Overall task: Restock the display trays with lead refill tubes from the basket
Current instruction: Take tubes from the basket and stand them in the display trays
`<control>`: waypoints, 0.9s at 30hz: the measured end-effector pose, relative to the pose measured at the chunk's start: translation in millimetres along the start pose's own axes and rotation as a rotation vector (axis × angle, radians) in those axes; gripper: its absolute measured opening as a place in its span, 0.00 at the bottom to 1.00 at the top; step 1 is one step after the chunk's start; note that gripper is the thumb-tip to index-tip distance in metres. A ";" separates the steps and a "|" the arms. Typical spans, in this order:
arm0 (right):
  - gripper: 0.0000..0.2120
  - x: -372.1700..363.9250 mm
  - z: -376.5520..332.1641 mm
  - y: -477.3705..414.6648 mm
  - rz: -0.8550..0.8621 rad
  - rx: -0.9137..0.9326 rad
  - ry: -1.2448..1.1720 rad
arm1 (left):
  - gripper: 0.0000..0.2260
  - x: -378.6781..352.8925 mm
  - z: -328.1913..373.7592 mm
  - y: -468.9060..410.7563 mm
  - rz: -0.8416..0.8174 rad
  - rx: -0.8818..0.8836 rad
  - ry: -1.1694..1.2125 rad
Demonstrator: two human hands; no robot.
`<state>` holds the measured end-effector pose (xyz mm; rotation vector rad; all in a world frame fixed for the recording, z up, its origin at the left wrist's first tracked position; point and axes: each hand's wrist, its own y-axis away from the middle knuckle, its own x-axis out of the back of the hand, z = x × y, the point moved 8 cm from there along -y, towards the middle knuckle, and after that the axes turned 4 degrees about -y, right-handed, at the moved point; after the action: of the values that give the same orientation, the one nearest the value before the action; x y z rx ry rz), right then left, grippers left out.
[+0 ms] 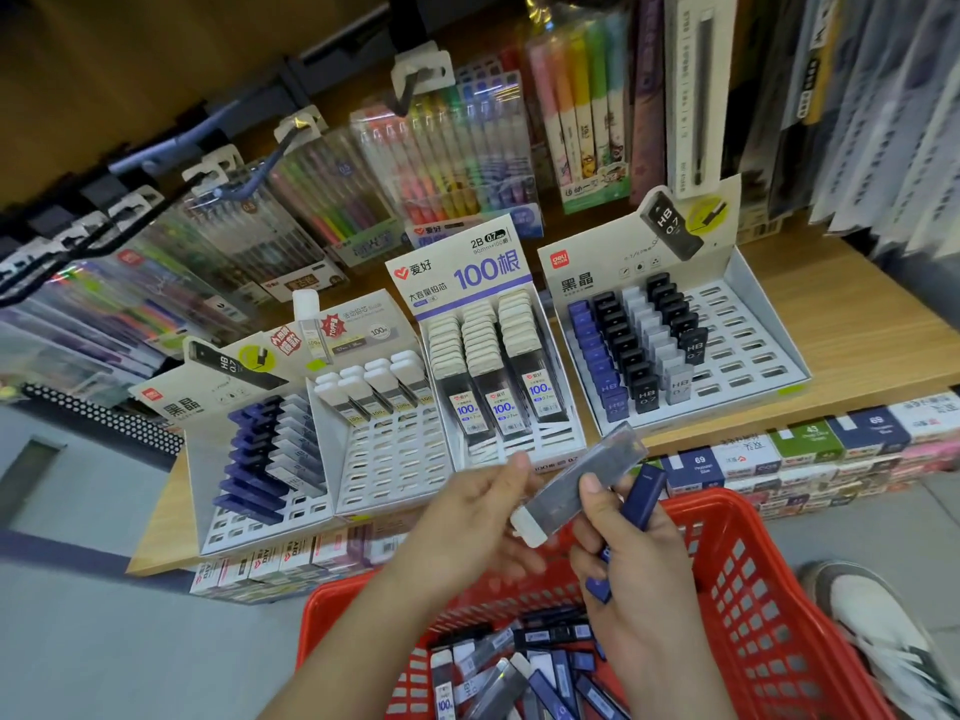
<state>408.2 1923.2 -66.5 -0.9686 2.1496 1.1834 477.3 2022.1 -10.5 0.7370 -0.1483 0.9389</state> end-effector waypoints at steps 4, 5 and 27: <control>0.03 -4.0 2.3 2.1 -0.014 0.008 0.044 | 0.21 -10.4 -16.3 10.7 -0.054 0.050 0.170; 0.04 -4.4 3.3 2.3 -0.009 -0.006 0.054 | 0.21 -7.6 -17.9 9.6 -0.024 0.050 0.195; 0.10 15.2 -12.3 -8.1 0.053 0.067 0.358 | 0.09 74.5 54.0 -8.8 0.479 -0.289 -0.008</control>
<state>404.0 1904.4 -75.1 -1.1723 2.4880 1.0138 539.2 2035.3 56.9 0.4413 -0.4722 1.3358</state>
